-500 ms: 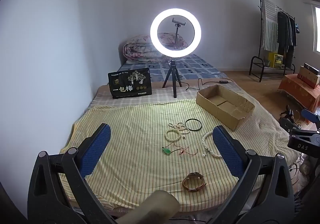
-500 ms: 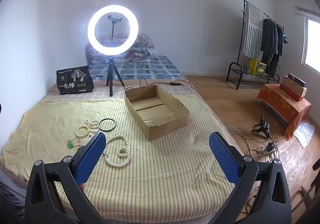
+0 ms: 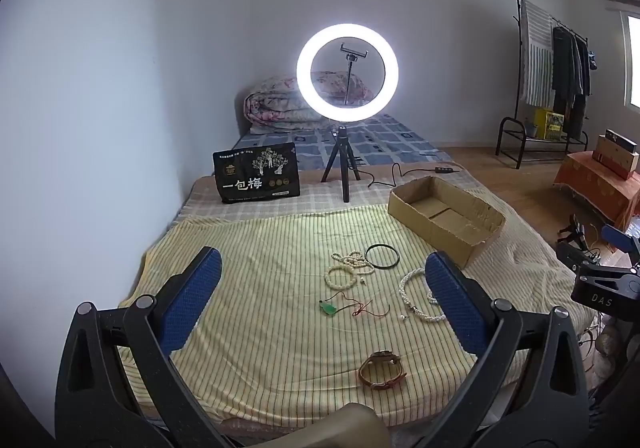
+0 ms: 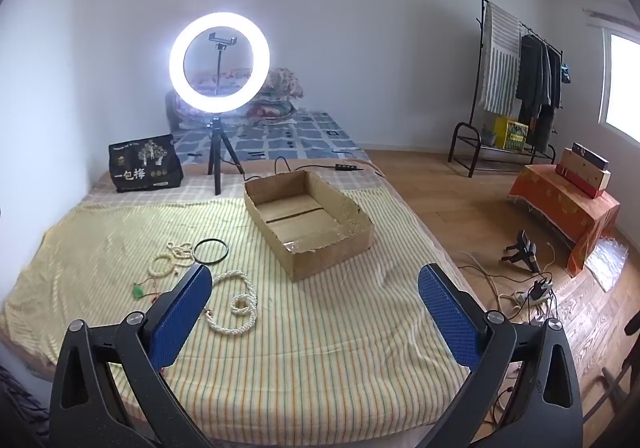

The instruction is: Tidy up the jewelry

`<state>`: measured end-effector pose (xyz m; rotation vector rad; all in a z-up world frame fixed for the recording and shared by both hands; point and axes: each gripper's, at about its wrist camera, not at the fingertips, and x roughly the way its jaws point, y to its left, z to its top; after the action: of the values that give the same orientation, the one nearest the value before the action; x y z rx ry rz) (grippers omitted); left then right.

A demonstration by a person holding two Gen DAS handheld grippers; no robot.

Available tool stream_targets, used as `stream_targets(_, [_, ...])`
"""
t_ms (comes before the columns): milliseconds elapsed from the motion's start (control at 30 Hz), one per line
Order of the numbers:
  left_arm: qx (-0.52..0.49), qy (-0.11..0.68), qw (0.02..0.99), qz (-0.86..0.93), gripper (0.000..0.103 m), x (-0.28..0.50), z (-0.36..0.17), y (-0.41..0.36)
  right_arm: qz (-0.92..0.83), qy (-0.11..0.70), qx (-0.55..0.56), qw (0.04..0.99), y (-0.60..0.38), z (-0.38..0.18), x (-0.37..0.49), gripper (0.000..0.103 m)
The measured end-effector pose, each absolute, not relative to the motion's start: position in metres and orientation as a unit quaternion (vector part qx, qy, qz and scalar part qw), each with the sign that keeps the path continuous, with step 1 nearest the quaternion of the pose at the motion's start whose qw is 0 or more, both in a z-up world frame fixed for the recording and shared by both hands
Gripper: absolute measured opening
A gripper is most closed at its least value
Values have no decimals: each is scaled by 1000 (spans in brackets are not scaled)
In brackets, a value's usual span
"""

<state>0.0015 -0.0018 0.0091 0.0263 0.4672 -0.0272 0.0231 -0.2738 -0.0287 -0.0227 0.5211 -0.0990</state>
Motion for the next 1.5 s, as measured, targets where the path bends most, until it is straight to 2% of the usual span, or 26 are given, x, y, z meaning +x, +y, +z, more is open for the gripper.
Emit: stream_targets(1500, [19,216,976,-12,103,0,26,-3,-48,247,-4,968,-276,-24,21,102])
